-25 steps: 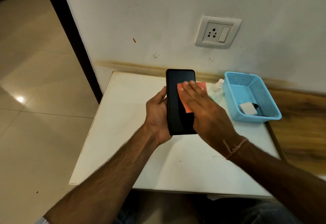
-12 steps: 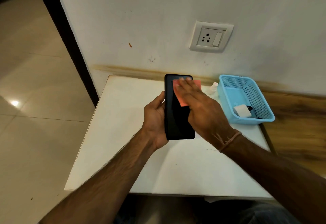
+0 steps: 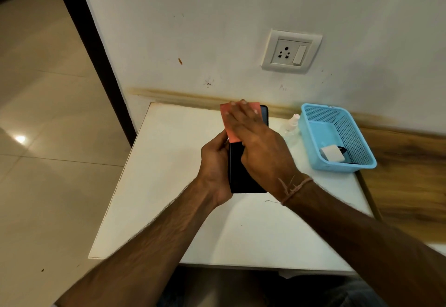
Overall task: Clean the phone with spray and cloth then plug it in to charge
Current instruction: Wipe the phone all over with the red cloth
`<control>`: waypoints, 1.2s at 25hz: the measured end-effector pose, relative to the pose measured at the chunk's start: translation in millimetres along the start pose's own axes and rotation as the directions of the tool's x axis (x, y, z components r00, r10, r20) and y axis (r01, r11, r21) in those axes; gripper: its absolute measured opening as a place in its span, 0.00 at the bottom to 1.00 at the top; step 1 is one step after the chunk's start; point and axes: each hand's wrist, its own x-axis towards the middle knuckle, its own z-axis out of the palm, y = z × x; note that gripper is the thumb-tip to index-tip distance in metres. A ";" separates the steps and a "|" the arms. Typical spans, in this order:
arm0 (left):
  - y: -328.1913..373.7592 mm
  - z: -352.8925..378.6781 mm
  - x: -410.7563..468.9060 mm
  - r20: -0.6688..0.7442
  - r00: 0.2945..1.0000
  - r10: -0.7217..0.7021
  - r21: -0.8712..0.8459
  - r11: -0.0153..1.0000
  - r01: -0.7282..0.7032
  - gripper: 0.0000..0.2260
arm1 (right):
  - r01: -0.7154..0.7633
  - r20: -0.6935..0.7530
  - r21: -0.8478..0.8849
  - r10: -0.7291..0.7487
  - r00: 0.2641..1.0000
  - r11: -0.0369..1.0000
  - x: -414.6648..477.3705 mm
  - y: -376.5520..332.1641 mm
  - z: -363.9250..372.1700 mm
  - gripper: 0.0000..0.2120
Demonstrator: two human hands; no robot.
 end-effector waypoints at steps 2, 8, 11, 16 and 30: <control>2.1 0.3 -0.5 0.014 1.000 0.004 -0.004 1.000 -0.004 0.24 | -0.112 -0.004 -0.024 0.111 0.994 0.993 -5.2 21.0 -7.8 0.33; 0.2 0.4 -0.1 -0.002 1.000 0.000 0.011 1.000 0.000 0.25 | -0.235 -0.047 -0.021 0.233 0.971 0.972 -2.7 24.3 -11.8 0.33; 1.7 -1.2 0.3 -0.016 1.000 0.008 0.012 1.000 -0.007 0.23 | -0.084 -0.040 0.029 0.086 0.996 0.996 2.9 -0.7 -0.7 0.29; 2.7 0.0 -1.0 0.029 0.999 0.029 -0.010 1.000 -0.028 0.24 | -0.177 -0.061 0.000 0.177 0.982 0.984 -1.2 27.3 -13.2 0.33; 3.1 1.9 -1.8 0.009 0.999 0.041 -0.005 0.999 -0.041 0.24 | -0.198 -0.077 0.023 0.200 0.977 0.980 -1.1 31.1 -14.2 0.33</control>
